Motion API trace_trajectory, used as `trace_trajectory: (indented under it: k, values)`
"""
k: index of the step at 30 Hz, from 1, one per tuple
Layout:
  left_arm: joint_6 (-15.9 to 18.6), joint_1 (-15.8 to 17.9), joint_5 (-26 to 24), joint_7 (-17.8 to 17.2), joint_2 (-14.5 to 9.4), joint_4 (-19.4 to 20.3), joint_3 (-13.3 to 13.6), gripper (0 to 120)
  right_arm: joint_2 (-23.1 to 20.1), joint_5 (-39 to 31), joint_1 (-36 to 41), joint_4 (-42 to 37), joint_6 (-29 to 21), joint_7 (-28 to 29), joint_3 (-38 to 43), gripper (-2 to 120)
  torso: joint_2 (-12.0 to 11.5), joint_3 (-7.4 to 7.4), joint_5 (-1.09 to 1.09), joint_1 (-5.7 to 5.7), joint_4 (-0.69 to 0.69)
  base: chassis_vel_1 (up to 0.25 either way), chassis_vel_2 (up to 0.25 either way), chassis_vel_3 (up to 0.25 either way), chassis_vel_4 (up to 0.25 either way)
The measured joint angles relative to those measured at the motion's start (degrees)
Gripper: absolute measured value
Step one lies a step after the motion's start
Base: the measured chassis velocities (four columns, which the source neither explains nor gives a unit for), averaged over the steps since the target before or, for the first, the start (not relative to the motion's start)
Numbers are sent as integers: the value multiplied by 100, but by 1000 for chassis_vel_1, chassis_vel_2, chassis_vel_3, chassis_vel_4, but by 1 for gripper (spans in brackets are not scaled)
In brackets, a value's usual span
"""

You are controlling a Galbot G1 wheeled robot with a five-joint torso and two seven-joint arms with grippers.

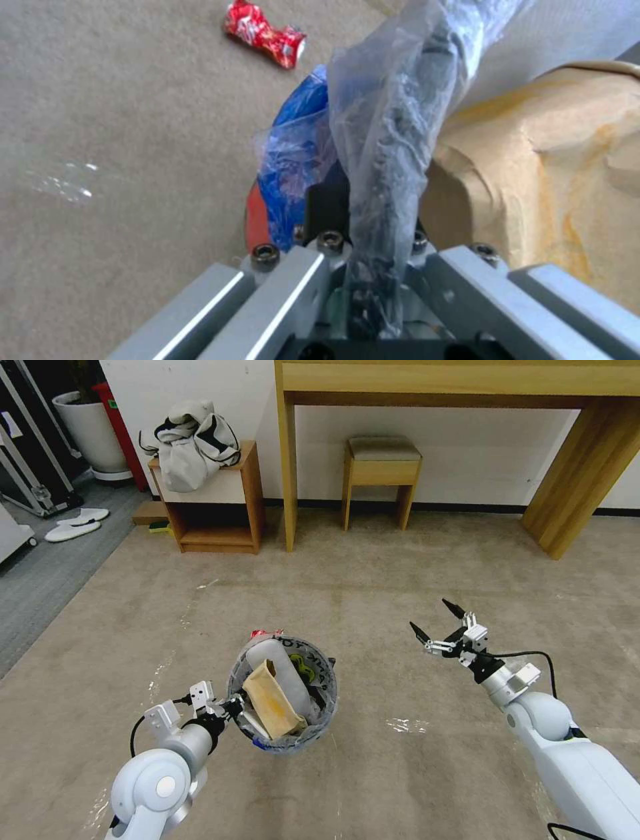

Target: Pick up the trash bin and place the garbage on the floor into it.

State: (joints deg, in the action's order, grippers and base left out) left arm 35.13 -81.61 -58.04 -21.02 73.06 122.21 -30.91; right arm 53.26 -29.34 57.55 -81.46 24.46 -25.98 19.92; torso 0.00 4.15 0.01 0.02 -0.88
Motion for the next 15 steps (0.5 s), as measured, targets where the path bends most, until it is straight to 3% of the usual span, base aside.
trace_trajectory:
  k: [8, 15]
  values:
    - [14, 52, -24, 26, -64, -11, -92, 0, 148, 309, -367, 633, 100, 304, -126, 100, 0, 0, -1, 0, 0, 0, 0, 0, 0]
    - [16, 62, -23, 62, -60, -54, -111, 0, 253, 1022, -582, 1254, 262, 658, 16, 100, 0, 0, -1, 0, -1, 0, 0, 0, 0]
